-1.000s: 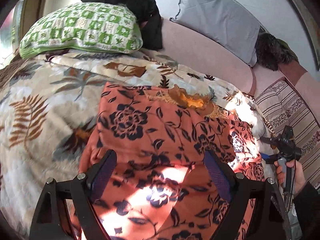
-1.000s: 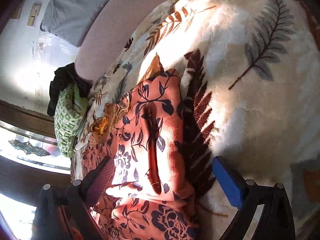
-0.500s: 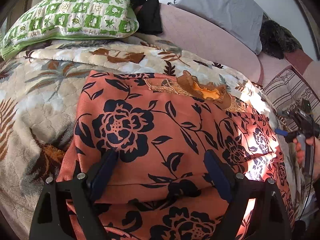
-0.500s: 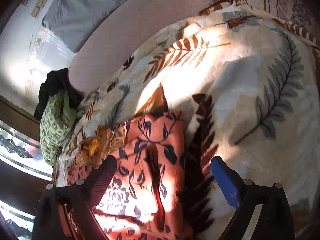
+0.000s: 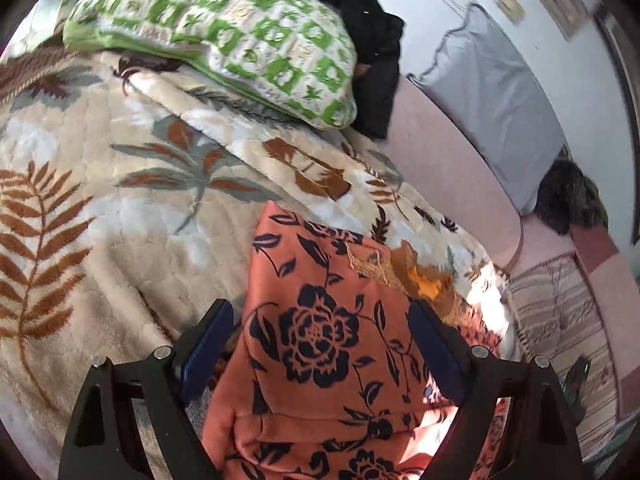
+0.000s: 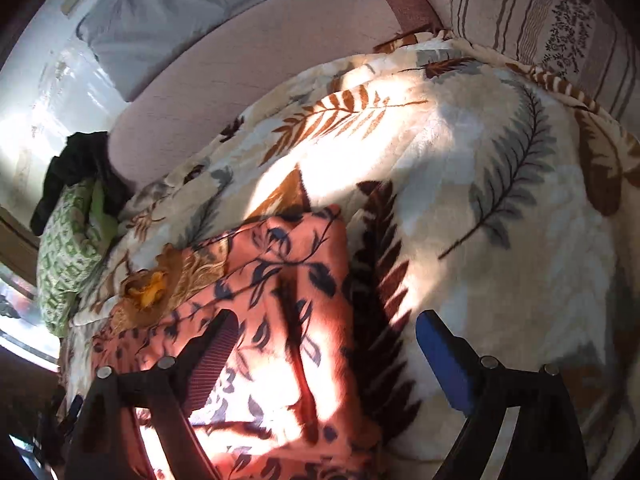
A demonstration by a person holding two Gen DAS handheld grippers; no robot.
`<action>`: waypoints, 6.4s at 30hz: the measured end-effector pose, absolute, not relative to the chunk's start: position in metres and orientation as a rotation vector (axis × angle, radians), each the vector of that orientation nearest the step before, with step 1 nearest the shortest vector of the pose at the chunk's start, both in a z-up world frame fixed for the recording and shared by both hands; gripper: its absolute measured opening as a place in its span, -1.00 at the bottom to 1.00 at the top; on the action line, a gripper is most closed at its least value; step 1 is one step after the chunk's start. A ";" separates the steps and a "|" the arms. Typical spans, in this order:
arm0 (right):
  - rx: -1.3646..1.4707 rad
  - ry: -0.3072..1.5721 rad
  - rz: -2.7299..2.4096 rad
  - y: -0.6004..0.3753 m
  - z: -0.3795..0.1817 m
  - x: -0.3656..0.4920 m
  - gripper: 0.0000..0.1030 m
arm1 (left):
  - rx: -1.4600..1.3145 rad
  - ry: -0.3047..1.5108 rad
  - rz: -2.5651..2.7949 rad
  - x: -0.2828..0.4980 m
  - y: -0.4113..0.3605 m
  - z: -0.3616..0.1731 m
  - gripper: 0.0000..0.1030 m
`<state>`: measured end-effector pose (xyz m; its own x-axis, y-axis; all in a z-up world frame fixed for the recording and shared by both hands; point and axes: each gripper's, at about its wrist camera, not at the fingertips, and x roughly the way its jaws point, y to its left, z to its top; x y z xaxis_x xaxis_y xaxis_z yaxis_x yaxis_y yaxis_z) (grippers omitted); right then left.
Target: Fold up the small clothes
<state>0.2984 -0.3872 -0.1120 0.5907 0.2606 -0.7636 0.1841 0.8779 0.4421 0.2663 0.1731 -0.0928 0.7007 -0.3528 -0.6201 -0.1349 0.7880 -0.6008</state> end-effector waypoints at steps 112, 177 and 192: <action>0.734 1.009 0.446 -0.431 -0.052 0.142 -0.91 | -0.493 0.984 -0.301 0.142 0.138 0.007 -0.82; 0.451 1.162 0.376 -0.361 -0.148 0.283 -0.33 | -0.177 1.117 -0.147 0.255 0.115 -0.118 -0.59; 0.410 1.155 0.482 -0.363 -0.063 0.154 -0.42 | -0.315 1.004 -0.207 0.094 0.124 -0.065 -0.44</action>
